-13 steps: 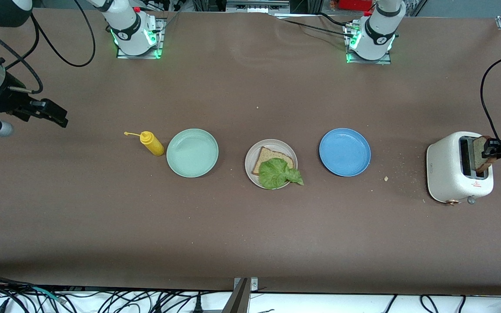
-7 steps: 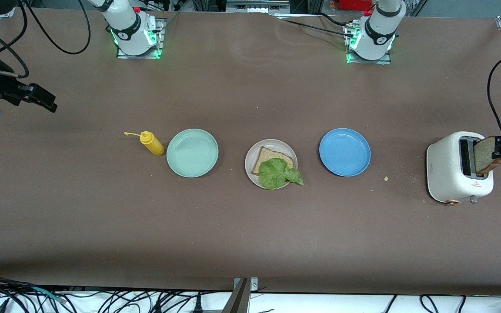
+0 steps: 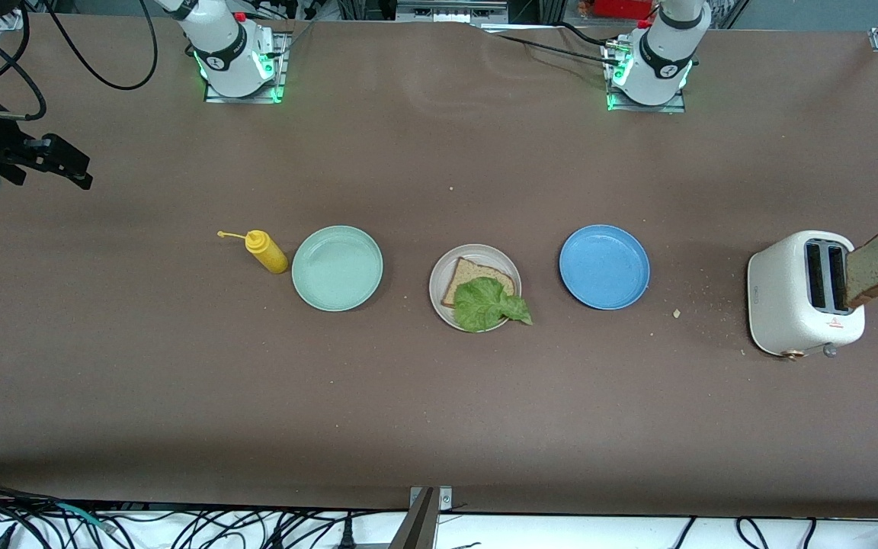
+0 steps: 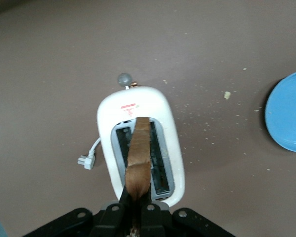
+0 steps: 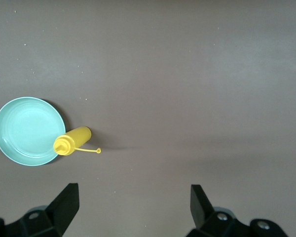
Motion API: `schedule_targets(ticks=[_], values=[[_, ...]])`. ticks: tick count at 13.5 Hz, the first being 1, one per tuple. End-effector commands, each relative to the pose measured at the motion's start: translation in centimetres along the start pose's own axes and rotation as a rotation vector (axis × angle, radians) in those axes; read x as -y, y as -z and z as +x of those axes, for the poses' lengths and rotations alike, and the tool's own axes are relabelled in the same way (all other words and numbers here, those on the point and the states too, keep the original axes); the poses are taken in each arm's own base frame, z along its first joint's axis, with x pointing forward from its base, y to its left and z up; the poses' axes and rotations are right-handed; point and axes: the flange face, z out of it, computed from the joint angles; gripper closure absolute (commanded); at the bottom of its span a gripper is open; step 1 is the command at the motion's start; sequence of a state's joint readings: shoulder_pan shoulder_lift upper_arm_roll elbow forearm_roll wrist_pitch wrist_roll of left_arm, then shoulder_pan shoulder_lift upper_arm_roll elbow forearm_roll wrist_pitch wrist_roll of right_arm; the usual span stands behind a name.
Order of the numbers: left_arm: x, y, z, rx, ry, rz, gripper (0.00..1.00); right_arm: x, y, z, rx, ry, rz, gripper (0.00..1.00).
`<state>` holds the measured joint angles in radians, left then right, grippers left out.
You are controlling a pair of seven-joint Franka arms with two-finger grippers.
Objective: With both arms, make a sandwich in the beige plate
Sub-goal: 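Grasp the toast slice in the toaster with the left gripper and lift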
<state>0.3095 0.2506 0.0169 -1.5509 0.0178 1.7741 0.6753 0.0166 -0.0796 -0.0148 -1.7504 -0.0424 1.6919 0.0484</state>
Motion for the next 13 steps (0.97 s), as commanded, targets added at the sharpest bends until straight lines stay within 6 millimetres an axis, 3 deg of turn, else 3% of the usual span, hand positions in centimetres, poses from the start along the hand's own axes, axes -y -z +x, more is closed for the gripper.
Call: schedule_targets(ticks=[1, 2, 5, 10, 13], values=[[-2.5, 0.8, 1.5, 0.029, -0.07, -0.025, 1.0, 0.0, 0.0, 0.8, -0.009, 0.005, 0.039, 0.0], [-3.5, 1.1, 2.3, 0.016, -0.078, -0.065, 1.0, 0.2, -0.2, 0.6, 0.001, -0.004, 0.059, 0.0], [-6.0, -0.9, 4.0, 0.018, -0.079, -0.224, 1.0, 1.2, -0.2, 0.5, 0.004, 0.007, 0.079, 0.0], [-14.9, -4.3, 9.4, 0.042, 0.028, -0.489, 1.0, 1.3, -0.9, 1.3, 0.003, 0.026, 0.019, 0.0], [-19.8, -8.2, 12.8, 0.08, 0.166, -0.718, 1.0, 1.6, -0.6, 1.7, -0.009, 0.031, 0.017, 0.0]])
